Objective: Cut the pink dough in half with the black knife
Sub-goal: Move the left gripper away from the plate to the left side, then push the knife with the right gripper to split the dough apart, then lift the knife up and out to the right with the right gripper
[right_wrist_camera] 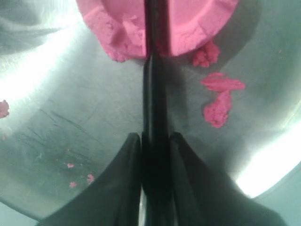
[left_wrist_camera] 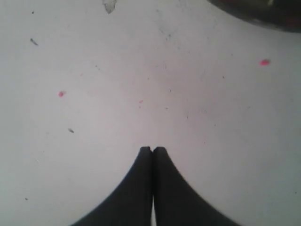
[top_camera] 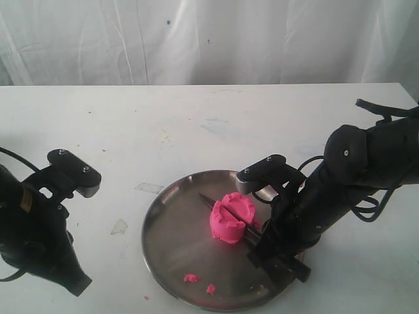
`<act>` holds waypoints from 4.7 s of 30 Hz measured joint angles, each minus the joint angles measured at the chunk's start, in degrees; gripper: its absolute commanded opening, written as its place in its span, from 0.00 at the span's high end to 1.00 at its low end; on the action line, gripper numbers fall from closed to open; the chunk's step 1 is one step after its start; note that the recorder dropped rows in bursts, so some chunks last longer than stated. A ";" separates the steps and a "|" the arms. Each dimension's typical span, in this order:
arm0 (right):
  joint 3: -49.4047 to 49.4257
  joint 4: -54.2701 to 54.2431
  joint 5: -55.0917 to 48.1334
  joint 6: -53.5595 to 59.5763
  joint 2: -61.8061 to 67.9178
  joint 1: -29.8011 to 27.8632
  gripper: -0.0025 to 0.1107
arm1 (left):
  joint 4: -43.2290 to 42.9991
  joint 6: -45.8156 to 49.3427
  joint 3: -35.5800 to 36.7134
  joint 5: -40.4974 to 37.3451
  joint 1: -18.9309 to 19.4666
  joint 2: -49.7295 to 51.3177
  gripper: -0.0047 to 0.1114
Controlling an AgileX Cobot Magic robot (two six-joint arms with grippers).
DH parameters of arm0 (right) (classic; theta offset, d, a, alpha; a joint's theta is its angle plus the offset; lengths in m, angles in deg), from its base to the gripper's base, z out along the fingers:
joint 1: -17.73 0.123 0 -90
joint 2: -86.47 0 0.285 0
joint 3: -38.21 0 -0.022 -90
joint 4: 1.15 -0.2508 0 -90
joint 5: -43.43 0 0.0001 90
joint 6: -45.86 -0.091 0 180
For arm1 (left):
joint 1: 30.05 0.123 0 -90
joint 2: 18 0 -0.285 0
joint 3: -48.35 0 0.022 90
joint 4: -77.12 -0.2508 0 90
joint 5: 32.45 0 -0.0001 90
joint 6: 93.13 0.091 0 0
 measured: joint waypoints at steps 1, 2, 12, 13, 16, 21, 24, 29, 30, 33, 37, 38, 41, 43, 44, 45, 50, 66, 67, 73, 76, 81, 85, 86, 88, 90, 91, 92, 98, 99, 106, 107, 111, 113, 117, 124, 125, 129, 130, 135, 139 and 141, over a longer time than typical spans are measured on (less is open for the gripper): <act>0.00 0.00 0.00 0.00 0.00 0.00 0.98 | 0.12 0.04 0.59 1.51 0.00 0.00 0.96; 0.00 0.00 0.00 0.00 0.00 0.00 0.98 | 0.43 0.04 0.90 2.66 0.00 0.00 0.96; 0.00 -1.22 -0.03 0.00 0.00 0.00 0.98 | 1.28 0.18 1.18 11.30 0.00 0.00 0.96; 0.00 -1.22 -0.03 0.00 0.00 0.00 0.98 | 1.28 0.18 1.18 11.66 0.00 0.00 0.96; 0.00 -1.35 -0.14 0.00 0.00 0.00 0.98 | 1.41 0.18 1.18 12.43 0.00 0.00 0.96; 0.00 -1.35 -0.14 0.00 0.00 0.00 0.98 | 1.44 0.18 1.18 12.81 0.00 0.00 0.96; 0.00 -1.60 -0.14 0.00 0.00 0.00 0.98 | 2.41 0.18 1.18 12.94 0.00 0.00 0.96; 0.00 -1.81 -0.17 0.00 0.00 0.00 0.98 | 4.20 0.18 1.18 14.44 0.00 0.00 0.96; 0.00 -1.81 -0.17 0.00 0.00 0.00 0.98 | 4.22 0.27 1.18 14.75 0.00 0.00 0.96; 0.00 -1.81 -0.17 0.00 0.00 0.00 0.98 | 4.33 0.27 1.18 15.11 0.00 0.00 0.96; 0.00 -2.31 -0.04 0.00 0.00 0.00 0.98 | 4.44 0.27 1.18 15.33 0.00 0.00 0.96; 0.00 -2.89 0.05 0.00 0.04 0.00 0.98 | 4.44 0.27 1.18 15.43 0.00 0.00 0.96; 0.00 -4.73 0.18 0.00 0.27 0.00 0.98 | 4.44 0.27 1.18 15.43 0.00 0.00 0.96; 0.00 -5.67 0.18 0.00 0.27 0.00 0.98 | 4.44 0.27 1.18 15.54 0.00 0.00 0.96; 0.00 -5.78 0.18 0.00 0.30 0.00 0.98 | 4.44 0.27 1.18 15.54 0.00 0.00 0.96; 0.00 -5.93 -0.03 0.00 0.30 0.00 0.98 | 4.44 0.27 1.18 15.54 0.00 0.00 0.96; 0.00 -6.73 -0.46 0.00 0.39 1.10 0.98 | 4.44 0.27 1.18 15.64 0.00 0.00 0.96; 0.00 -6.95 0.02 1.62 0.39 3.01 0.98 | 4.52 0.27 1.18 15.64 0.00 0.00 0.96; 0.00 -6.95 0.02 1.62 0.39 3.01 0.98 | 4.52 0.27 1.18 15.64 0.00 0.00 0.96; 0.00 -6.21 0.25 1.62 0.39 3.10 0.98 | 4.52 0.27 1.18 15.64 0.00 0.00 0.96; 0.00 -5.34 0.61 1.01 0.39 3.10 0.98 | 4.52 0.27 1.18 15.64 0.00 0.00 0.96; 0.00 -3.17 1.46 -1.23 0.39 3.37 0.98 | 4.52 0.27 1.18 15.64 0.00 0.00 0.96; -0.06 2.44 2.73 -7.72 0.28 3.37 0.98 | 4.52 0.27 1.18 15.64 0.00 0.00 0.96; -0.15 4.28 3.01 -9.73 0.28 3.37 0.98 | 4.52 0.27 1.18 15.64 0.00 0.00 0.96; -0.30 7.35 3.63 -13.51 0.28 3.37 0.98 | 4.52 0.27 1.18 15.64 0.00 0.00 0.96; -0.36 10.28 4.26 -16.49 0.28 3.37 0.98 | 4.52 0.27 1.18 15.64 0.00 0.00 0.96; -0.36 11.63 4.51 -18.09 0.28 3.37 0.98 | 4.52 0.27 1.18 15.64 0.00 0.00 0.96; -0.36 12.90 4.61 -19.73 0.28 3.37 0.98 | 4.52 0.27 1.18 15.64 0.00 0.00 0.96; -0.36 18.51 4.97 -25.89 0.20 3.37 0.98 | 4.52 0.27 1.18 15.64 0.00 0.00 0.96; -0.36 18.77 5.08 -26.10 0.20 3.37 0.98 | 4.52 0.27 1.18 15.64 0.00 0.00 0.96; -0.51 19.40 5.54 -26.67 -0.47 3.37 0.98 | 4.52 0.27 1.18 15.64 0.00 0.00 0.96; -0.60 19.40 5.25 -26.67 -1.06 3.37 0.98 | 4.52 0.27 1.18 15.64 0.00 0.00 0.96; -0.73 19.58 3.60 -26.82 -6.82 3.37 0.98 | 4.52 0.27 1.18 15.64 0.00 0.00 0.96; -0.96 22.22 2.20 -26.82 -11.54 3.37 0.98 | 4.52 0.27 1.18 15.64 0.00 0.00 0.96; -1.10 29.84 -0.07 -29.78 -20.60 3.37 0.98 | 4.52 0.27 1.18 15.64 0.00 0.00 0.96; 1.04 48.56 -3.58 -47.32 -26.15 3.37 0.98 | 4.52 0.27 1.18 15.64 0.00 0.00 0.96; 1.88 50.72 -3.71 -50.11 -25.60 3.37 0.98 | 4.52 0.27 1.18 15.64 0.00 0.00 0.96; 3.91 53.03 -3.81 -55.20 -22.16 3.37 0.98 | 4.52 0.27 1.18 15.64 0.00 0.00 0.96; 4.34 53.17 -3.52 -55.57 -21.24 3.37 0.98 | 4.52 0.27 1.18 15.64 0.00 0.00 0.96; 4.63 53.17 -1.05 -56.40 -16.32 3.37 0.98 | 4.52 0.27 1.18 15.64 0.00 0.00 0.96; 4.63 52.46 0.96 -56.60 -14.00 3.37 0.98 | 4.52 0.27 1.18 15.73 0.00 0.00 0.96; 4.63 52.22 1.80 -56.60 -13.37 3.37 0.98 | 4.52 0.27 1.18 15.73 0.00 0.00 0.96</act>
